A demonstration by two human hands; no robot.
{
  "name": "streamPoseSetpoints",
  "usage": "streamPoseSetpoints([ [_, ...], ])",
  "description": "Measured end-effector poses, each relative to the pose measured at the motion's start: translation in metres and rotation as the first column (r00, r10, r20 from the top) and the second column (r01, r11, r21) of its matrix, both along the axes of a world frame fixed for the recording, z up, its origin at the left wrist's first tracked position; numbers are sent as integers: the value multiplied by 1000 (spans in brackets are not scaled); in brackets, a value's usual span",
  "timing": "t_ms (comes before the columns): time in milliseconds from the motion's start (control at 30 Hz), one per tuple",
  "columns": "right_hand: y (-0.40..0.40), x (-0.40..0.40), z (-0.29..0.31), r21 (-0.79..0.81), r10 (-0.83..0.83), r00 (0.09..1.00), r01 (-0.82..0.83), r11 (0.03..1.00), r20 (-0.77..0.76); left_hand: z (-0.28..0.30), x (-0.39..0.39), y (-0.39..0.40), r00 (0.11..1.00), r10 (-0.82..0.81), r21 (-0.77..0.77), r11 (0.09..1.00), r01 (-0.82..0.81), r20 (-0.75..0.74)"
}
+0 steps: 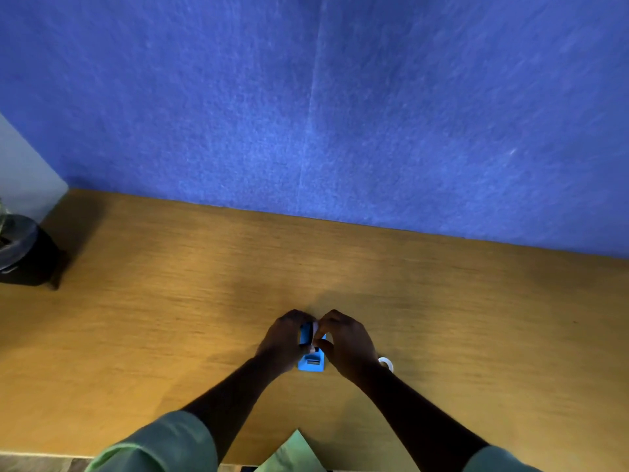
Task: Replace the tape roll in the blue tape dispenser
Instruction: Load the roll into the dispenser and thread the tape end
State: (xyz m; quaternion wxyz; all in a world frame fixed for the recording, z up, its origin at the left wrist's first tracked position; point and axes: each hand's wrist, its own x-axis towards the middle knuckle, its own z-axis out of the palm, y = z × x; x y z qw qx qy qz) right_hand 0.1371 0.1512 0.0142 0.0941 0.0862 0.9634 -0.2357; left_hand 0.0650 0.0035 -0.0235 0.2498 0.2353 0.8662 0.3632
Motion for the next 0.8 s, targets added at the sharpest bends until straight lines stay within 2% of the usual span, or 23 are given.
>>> streamPoseSetpoints([
  [100, 7, -2, 2, -4, -34, 999, 34, 999, 13, -3, 1, -2, 1000, 0, 2, 1000, 0, 0],
  [167, 15, -5, 1, -24, -24, 996, 26, 999, 85, -4, 2, -5, 1000, -6, -19, 1000, 6, 6],
  [300, 25, -13, -6, -43, 138, 969, -133, 990, 205, -7, 3, -8, 999, -19, -49, 999, 21, 35],
  [567, 28, -32, -24, 61, 437, 886, -450, 891, 154, -8, 10, -17, 989, 73, -12, 997, -73, 128],
  [700, 33, -36, -27, 72, 449, 884, -460, 885, 128, -5, 12, -21, 985, 59, 25, 998, -64, 163],
  [800, 35, -30, -28, 55, 387, 915, -395, 917, 111, -4, 14, -22, 985, 39, 58, 997, -50, 165],
])
